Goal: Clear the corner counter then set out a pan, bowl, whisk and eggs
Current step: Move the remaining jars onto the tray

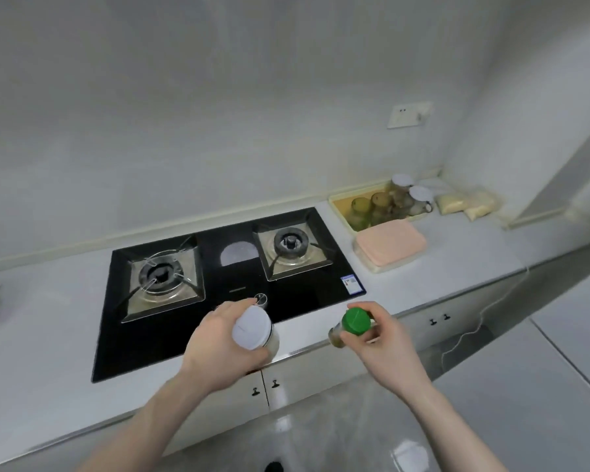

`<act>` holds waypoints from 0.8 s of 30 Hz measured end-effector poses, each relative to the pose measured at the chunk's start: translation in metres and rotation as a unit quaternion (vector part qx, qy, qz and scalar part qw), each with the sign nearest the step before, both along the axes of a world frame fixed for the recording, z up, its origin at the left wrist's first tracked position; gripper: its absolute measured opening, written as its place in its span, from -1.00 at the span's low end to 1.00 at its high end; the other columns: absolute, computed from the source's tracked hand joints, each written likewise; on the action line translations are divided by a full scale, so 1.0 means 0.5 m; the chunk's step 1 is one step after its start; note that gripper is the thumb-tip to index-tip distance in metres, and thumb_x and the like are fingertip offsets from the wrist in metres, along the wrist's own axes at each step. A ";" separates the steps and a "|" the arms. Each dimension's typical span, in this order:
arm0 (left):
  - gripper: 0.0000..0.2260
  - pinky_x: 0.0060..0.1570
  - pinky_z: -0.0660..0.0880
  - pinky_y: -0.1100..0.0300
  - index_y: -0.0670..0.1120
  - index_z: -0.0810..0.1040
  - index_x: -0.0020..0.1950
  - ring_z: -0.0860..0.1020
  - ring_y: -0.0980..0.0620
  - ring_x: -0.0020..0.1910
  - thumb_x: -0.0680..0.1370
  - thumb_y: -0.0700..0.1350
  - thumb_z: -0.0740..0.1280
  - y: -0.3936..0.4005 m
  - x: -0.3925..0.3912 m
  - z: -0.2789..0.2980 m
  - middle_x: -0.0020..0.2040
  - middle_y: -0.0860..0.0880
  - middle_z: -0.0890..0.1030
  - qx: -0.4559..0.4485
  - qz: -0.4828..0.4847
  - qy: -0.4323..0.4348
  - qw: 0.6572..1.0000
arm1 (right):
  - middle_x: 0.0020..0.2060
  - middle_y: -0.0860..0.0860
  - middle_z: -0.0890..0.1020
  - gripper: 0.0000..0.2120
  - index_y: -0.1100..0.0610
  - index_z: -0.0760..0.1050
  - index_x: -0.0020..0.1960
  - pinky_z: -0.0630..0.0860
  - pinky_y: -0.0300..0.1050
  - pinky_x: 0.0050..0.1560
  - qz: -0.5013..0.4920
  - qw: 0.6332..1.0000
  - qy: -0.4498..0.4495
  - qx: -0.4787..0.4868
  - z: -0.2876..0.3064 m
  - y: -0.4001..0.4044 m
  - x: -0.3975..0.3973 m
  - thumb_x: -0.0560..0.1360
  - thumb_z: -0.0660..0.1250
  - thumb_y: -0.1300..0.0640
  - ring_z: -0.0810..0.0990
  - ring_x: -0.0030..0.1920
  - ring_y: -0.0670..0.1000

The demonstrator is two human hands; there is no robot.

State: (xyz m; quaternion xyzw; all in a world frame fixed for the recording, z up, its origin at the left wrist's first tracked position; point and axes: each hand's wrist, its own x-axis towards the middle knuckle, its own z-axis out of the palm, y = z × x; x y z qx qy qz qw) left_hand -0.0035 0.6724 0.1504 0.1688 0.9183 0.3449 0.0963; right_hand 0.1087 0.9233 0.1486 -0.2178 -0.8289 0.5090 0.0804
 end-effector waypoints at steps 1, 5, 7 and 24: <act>-0.31 0.17 0.47 0.19 0.27 0.44 0.35 0.49 0.17 0.20 0.23 0.34 0.44 0.028 -0.015 0.001 0.21 0.31 0.50 -0.003 -0.011 -0.001 1.000 | -0.21 -0.05 0.66 -0.66 -0.15 0.55 0.07 0.52 -0.32 -0.23 -0.014 1.000 0.002 -0.004 0.002 0.024 0.002 0.38 0.56 0.13 0.55 -0.34 -0.09; -0.21 0.16 0.39 0.28 0.25 0.39 0.43 0.45 0.24 0.22 0.20 0.31 0.46 0.151 -0.076 -0.001 0.25 0.34 0.47 0.002 -0.055 -0.018 0.998 | -0.23 -0.03 0.67 -0.67 -0.15 0.57 0.06 0.48 -0.37 -0.28 -0.078 0.997 0.000 -0.011 0.005 0.138 -0.004 0.38 0.55 0.12 0.55 -0.36 -0.11; -0.18 0.18 0.40 0.28 0.25 0.38 0.45 0.46 0.24 0.24 0.20 0.30 0.49 0.215 -0.104 -0.004 0.29 0.33 0.47 -0.001 -0.070 -0.014 0.997 | -0.25 -0.03 0.68 -0.66 -0.17 0.57 0.06 0.48 -0.38 -0.28 -0.101 0.995 0.003 -0.008 0.000 0.202 -0.018 0.37 0.56 0.12 0.55 -0.36 -0.14; -0.22 0.28 0.43 0.14 0.18 0.42 0.45 0.49 0.10 0.34 0.26 0.20 0.56 0.687 -0.277 0.031 0.35 0.21 0.51 0.016 0.007 0.040 0.999 | -0.13 -0.32 0.65 -0.65 -0.17 0.51 0.10 0.55 -0.27 -0.11 -0.011 0.999 -0.030 -0.006 0.016 0.715 -0.187 0.42 0.55 0.07 0.64 -0.15 -0.15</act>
